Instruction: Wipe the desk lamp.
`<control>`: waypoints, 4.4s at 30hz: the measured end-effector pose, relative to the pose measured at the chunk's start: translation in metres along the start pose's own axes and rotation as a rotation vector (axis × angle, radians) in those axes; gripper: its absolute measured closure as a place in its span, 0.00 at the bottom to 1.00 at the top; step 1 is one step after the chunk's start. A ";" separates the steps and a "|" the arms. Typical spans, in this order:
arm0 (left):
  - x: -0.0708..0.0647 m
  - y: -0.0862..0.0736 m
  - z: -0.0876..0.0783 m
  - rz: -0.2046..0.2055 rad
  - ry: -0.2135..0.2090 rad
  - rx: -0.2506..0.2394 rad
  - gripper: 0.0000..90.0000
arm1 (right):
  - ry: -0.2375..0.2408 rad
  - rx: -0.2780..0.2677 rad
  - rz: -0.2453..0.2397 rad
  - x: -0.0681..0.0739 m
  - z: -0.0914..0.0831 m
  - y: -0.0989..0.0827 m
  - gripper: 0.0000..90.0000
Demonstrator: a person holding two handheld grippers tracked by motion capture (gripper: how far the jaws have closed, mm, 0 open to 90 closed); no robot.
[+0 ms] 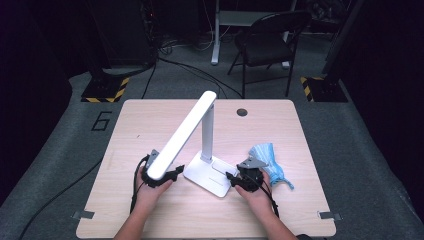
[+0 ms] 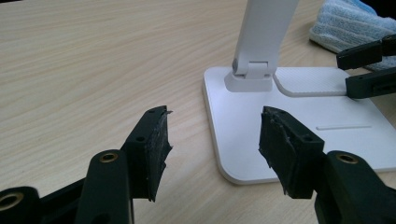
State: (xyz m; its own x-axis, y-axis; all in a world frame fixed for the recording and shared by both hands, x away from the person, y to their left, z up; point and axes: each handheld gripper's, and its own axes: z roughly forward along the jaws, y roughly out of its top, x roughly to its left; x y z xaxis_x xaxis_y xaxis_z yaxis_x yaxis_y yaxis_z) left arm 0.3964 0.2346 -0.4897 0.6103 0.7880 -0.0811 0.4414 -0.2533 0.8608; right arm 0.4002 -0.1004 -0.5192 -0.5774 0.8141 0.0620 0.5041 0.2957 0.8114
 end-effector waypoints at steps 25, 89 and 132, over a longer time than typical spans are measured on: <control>0.002 -0.001 0.018 0.023 -0.092 0.031 0.41 | 0.034 0.020 0.001 0.027 -0.028 -0.020 0.40; -0.027 -0.023 0.038 0.095 -0.061 0.154 0.55 | 0.034 0.014 -0.047 0.014 0.004 -0.006 0.47; -0.018 -0.008 0.014 0.051 -0.045 0.093 0.48 | 0.061 0.004 -0.043 0.012 -0.007 0.006 0.44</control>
State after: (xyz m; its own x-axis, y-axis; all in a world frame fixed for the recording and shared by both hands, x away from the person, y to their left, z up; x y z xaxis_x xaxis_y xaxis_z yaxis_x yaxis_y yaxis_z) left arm 0.3913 0.2142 -0.5022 0.6617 0.7472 -0.0624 0.4669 -0.3455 0.8140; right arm 0.3917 -0.0918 -0.5094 -0.6364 0.7688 0.0629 0.4807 0.3315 0.8118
